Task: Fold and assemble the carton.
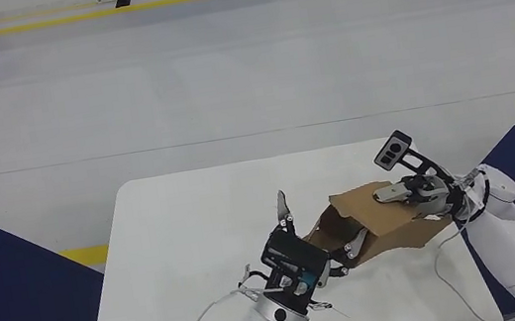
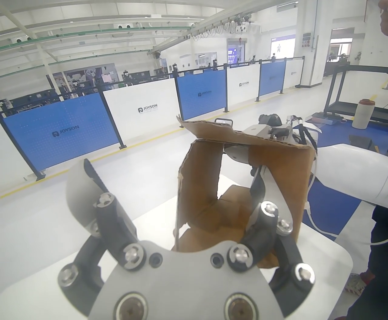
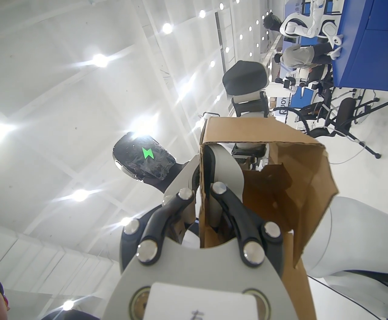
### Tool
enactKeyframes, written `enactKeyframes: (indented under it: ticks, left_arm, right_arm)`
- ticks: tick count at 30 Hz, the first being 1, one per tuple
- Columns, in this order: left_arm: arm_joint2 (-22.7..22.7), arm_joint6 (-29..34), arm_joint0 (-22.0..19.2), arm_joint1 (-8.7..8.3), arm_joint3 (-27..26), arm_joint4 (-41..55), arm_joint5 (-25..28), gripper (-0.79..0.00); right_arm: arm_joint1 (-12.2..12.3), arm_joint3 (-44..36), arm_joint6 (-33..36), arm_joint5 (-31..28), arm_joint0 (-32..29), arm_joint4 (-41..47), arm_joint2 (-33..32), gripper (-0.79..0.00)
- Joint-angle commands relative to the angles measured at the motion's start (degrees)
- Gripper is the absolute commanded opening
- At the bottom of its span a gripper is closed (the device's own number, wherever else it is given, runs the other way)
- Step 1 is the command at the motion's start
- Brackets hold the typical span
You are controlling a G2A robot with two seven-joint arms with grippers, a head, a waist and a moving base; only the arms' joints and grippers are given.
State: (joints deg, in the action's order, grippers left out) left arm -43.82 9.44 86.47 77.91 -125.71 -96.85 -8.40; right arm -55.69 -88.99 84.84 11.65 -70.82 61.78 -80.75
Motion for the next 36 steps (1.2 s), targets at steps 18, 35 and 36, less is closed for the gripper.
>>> enactKeyframes:
  ticks: [18,35,36]
  left_arm:
    - [-8.4,-13.7,9.3,-1.70,-8.9,6.9,5.3,0.000]
    - [-10.2,-22.1,7.5,-2.22,-5.2,-19.2,-2.0,0.000]
    - [-10.3,-23.4,7.2,-2.30,-4.7,-22.9,-3.0,0.000]
  right_arm:
    - [1.2,11.1,-3.9,11.7,8.2,16.7,4.3,-0.785]
    - [1.0,8.6,-13.0,20.8,7.5,26.3,7.2,-0.785]
    - [1.2,8.4,-13.5,21.3,7.6,26.8,7.4,-0.785]
